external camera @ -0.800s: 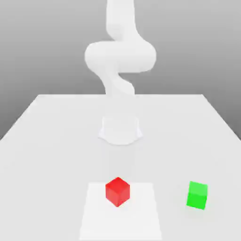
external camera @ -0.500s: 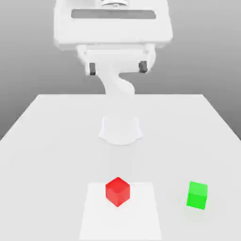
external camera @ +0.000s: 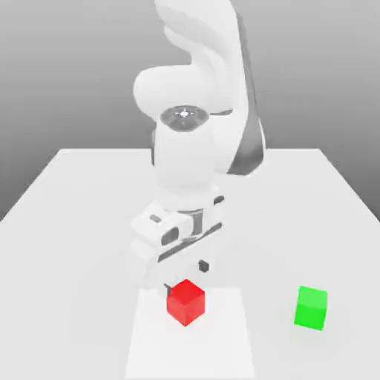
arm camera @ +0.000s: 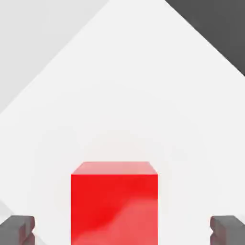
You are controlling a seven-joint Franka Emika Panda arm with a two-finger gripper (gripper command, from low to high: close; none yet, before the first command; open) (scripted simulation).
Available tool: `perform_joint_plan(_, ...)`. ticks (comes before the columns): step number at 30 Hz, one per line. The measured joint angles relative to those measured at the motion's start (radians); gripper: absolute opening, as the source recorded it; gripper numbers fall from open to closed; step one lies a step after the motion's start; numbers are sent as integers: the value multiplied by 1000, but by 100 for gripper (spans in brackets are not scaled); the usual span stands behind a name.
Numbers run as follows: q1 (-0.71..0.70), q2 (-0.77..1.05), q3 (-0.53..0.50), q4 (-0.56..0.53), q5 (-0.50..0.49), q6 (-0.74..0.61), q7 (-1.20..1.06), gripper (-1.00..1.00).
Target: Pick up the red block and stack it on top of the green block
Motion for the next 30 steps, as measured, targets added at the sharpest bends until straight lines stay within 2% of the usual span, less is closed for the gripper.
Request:
perform_joint_plan(6, -77, 133, 106, 16, 123, 110, -88, 0)
perform_joint_plan(7, -86, 148, 119, 17, 136, 122, -97, -100)
perform_joint_plan(14, -87, 148, 119, 17, 133, 120, -94, -100)
perform_joint_plan(23, -39, -36, 27, -7, -38, -31, 27, -100)
perform_joint_plan(27, -49, -103, 36, -16, -84, -94, 54, -100)
perform_joint_plan(30, 47, -109, 80, 17, -91, -133, 5, -100)
